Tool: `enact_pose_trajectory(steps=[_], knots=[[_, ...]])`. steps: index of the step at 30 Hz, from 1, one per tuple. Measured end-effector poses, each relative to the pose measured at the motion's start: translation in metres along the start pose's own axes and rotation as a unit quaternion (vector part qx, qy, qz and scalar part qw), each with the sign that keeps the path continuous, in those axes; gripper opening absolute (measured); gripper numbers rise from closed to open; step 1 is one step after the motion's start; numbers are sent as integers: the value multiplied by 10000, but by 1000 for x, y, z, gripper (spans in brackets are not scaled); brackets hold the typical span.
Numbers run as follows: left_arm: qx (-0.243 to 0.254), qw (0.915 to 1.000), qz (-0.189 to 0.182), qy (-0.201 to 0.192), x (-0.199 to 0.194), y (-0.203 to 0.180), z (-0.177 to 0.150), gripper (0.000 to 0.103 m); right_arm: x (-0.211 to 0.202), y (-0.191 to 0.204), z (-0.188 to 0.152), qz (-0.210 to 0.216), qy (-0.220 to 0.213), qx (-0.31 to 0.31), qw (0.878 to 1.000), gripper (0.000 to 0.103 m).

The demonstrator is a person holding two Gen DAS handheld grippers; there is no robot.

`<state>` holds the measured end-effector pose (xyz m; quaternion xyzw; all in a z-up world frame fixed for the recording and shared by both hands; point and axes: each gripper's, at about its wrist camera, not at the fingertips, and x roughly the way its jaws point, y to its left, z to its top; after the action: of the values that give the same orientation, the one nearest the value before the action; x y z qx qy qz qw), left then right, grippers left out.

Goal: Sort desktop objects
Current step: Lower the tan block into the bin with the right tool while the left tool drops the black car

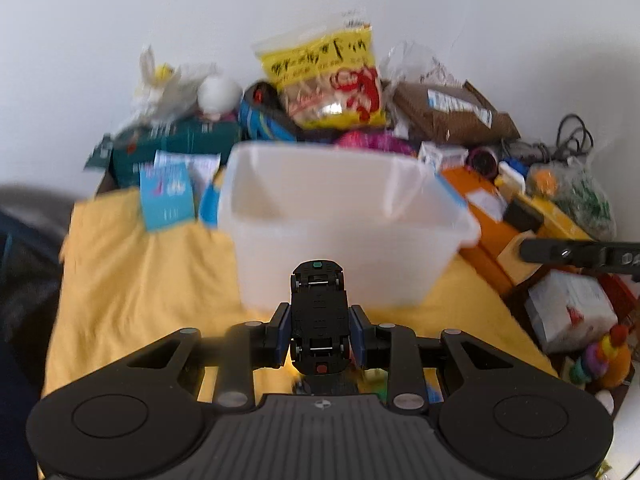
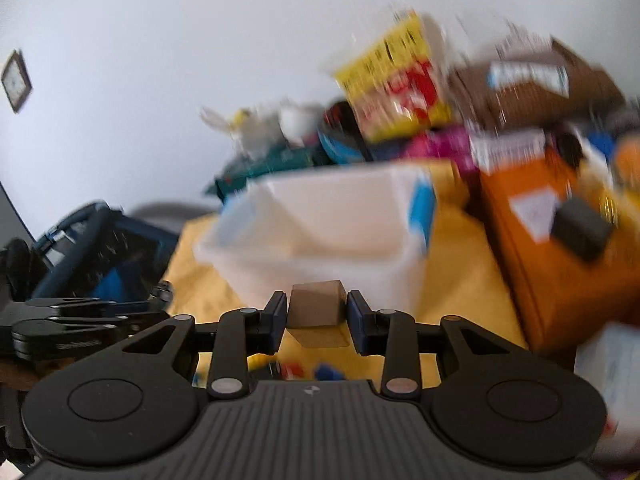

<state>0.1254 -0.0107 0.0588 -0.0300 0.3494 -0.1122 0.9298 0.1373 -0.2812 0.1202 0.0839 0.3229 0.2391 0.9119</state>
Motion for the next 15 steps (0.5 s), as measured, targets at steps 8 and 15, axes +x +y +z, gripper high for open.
enact_pose_trajectory(steps=[8,15], knots=[[136,9999,-96,19,19,-2,75,33,20,-4,58,14,-7,57,10000,36],[-73,9990,-221,390,49,5,108,33,54,-17,83,-114,330,222,9991,36]])
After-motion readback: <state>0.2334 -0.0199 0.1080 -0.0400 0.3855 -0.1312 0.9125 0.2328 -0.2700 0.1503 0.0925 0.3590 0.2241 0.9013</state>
